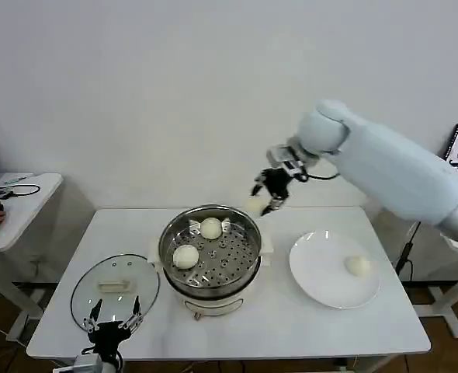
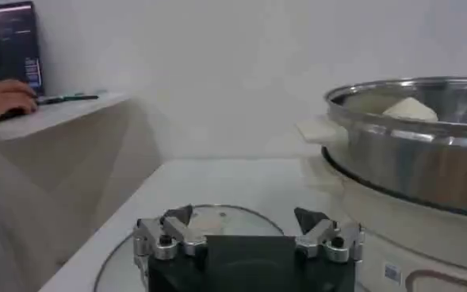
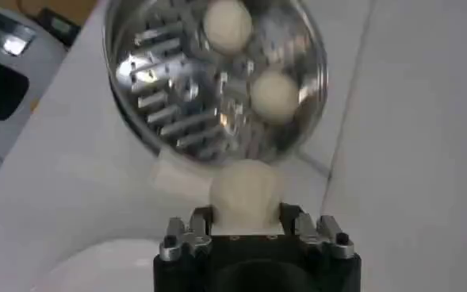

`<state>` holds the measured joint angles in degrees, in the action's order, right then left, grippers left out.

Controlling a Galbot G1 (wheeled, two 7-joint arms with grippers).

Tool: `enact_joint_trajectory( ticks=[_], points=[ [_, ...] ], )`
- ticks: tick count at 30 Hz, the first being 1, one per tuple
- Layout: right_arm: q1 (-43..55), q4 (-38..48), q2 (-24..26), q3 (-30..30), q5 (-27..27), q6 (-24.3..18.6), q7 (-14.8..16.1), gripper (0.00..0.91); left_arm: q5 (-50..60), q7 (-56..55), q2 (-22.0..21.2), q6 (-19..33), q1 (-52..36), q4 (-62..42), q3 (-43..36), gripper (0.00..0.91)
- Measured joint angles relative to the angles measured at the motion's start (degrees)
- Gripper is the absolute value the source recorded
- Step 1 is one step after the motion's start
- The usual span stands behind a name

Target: Take steamed baozi put them in steamer then cover it.

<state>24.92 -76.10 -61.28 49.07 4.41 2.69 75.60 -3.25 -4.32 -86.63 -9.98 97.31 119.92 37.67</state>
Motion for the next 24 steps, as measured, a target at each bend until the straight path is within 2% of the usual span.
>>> enact_joint_trajectory(
  ticks=[6,13,24],
  points=[
    [0.32,0.25,-4.61,2.82,-2.74,-6.18,-0.23,0.564,0.50,-0.23,-0.53,0.03,0.75,0.74,-0.22,0.907],
    [-0.66,-1.25,-8.24,6.14,-9.13,-12.60,-1.40,0.574,0.60,-0.34,-1.09,0.20,1.16,1.42,0.04,0.907],
    [-3.14,-3.32,-11.03,9.54,-15.19,-17.24,-2.26,0.574,0.49,-0.32,-1.64,0.32,1.17,1.91,0.46,0.907]
  ],
)
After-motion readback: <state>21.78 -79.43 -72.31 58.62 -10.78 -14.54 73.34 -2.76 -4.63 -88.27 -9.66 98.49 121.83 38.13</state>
